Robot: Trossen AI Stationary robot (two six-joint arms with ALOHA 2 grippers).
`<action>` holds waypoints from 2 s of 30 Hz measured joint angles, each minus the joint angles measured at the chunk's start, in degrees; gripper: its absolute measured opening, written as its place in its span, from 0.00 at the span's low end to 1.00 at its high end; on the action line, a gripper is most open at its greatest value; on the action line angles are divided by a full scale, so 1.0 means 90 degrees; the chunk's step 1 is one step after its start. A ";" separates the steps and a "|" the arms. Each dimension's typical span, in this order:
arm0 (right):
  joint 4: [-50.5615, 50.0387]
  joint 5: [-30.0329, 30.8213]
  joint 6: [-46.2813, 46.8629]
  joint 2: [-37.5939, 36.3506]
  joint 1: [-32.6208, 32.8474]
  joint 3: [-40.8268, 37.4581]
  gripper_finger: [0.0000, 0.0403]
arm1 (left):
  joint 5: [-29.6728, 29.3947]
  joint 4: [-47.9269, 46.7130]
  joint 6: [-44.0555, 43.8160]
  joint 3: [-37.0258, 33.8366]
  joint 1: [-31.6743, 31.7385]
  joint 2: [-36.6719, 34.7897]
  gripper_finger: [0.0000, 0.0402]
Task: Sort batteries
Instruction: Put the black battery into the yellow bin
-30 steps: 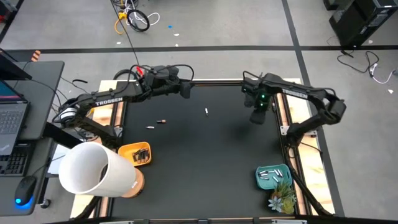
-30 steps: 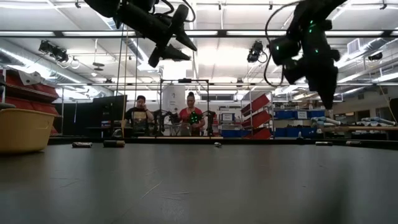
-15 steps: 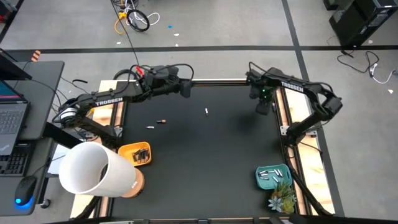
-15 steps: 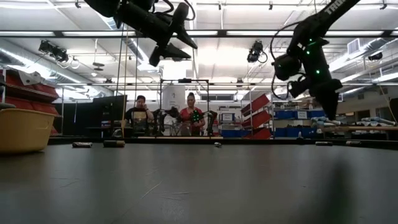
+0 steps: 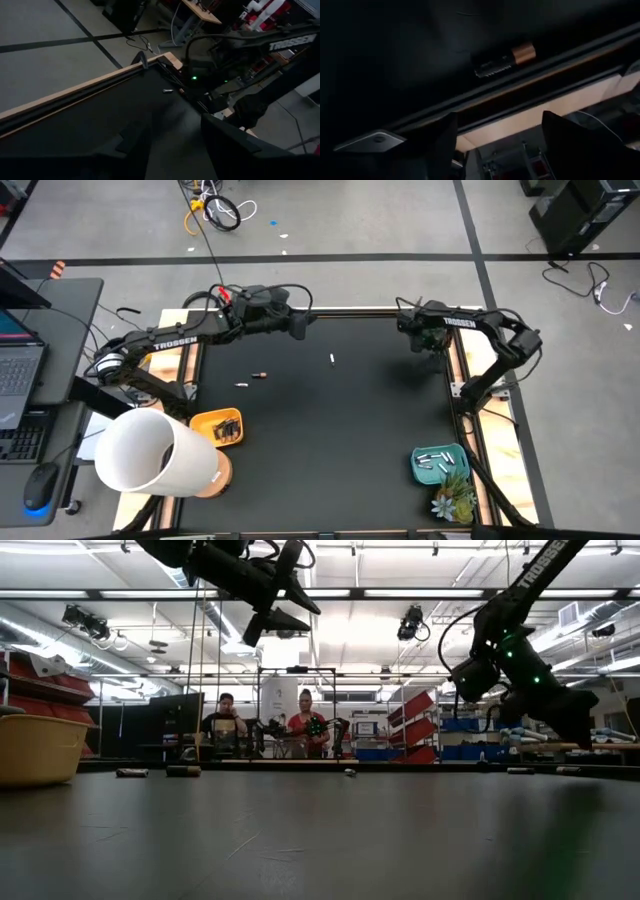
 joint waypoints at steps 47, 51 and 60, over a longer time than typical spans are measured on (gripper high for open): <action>0.0863 -0.1603 0.3123 0.0173 -0.0250 0.0362 0.49 | 0.0220 0.0058 -0.0022 0.0002 0.0000 -0.0005 0.46; 0.0842 -0.1447 0.4223 0.0062 -0.0224 0.0357 0.43 | 0.0232 0.0056 -0.0024 0.0005 0.0000 -0.0005 0.46; 0.1976 -0.1473 0.6127 -0.0566 0.0058 -0.0041 0.38 | 0.0375 0.0068 -0.0023 0.0005 0.0000 -0.0005 0.46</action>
